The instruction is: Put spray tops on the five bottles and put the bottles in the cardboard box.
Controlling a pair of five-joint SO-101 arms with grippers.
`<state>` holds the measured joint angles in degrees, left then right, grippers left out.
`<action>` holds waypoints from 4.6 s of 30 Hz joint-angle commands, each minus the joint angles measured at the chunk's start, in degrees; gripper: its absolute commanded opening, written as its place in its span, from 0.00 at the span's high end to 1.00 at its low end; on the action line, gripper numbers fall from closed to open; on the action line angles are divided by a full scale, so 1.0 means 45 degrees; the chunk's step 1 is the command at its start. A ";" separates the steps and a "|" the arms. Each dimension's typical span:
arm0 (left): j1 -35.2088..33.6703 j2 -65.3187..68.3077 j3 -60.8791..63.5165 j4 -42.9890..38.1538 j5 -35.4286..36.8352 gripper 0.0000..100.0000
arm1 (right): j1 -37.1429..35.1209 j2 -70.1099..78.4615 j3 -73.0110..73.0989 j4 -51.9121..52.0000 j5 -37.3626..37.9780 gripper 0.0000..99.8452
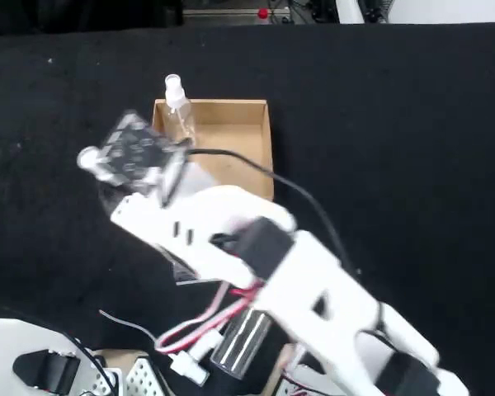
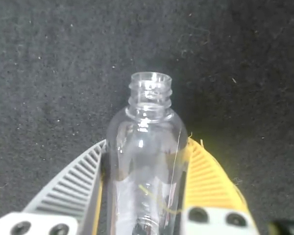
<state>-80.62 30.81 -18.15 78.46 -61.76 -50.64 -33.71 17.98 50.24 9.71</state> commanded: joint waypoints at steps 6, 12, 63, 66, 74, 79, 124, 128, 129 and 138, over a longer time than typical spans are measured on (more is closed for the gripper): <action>0.0537 -0.0527 -0.1084 0.1895 0.0527 0.97 | 0.2598 -0.3526 -0.0107 0.2383 -0.0039 0.89; 0.1846 -0.2344 -0.0576 0.2676 0.1758 0.97 | 0.6369 -0.4620 -0.0107 0.3634 -0.0117 0.90; 1.0247 -1.3851 1.5033 -0.7326 1.5140 0.97 | 1.8637 0.5480 0.4190 0.2071 0.7365 0.76; 1.0247 -1.3851 1.5013 -0.7326 1.5140 0.97 | 1.8735 0.5499 0.4288 0.2149 0.8264 0.76; 1.0266 -1.3851 1.5053 -0.7326 1.5160 0.97 | 1.8716 0.6613 0.4874 0.1133 0.8498 0.79; 1.0227 -1.3851 1.5072 -0.7326 1.5160 0.97 | 1.8735 0.7766 0.4737 0.0742 0.8459 0.81; 1.5893 -2.6901 2.1480 -1.0295 1.5062 0.97 | 0.9143 -0.4093 -0.1104 0.2364 -0.1875 0.99; 1.6498 -2.9695 2.2828 -1.0256 1.5062 0.97 | 0.7619 -0.4171 -0.1162 0.0645 -0.2676 0.99; 1.6713 -3.0222 2.3140 -1.0295 1.5062 0.97 | 0.7306 -0.4151 -0.1104 0.0234 -0.2794 0.99; 1.9800 -3.0066 2.3316 -1.0335 1.5140 0.97 | 0.6193 -0.4132 -0.0088 -0.2872 -0.3184 0.99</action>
<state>2.81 -103.08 87.34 33.36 6.11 -21.54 -50.59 16.48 42.24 -4.18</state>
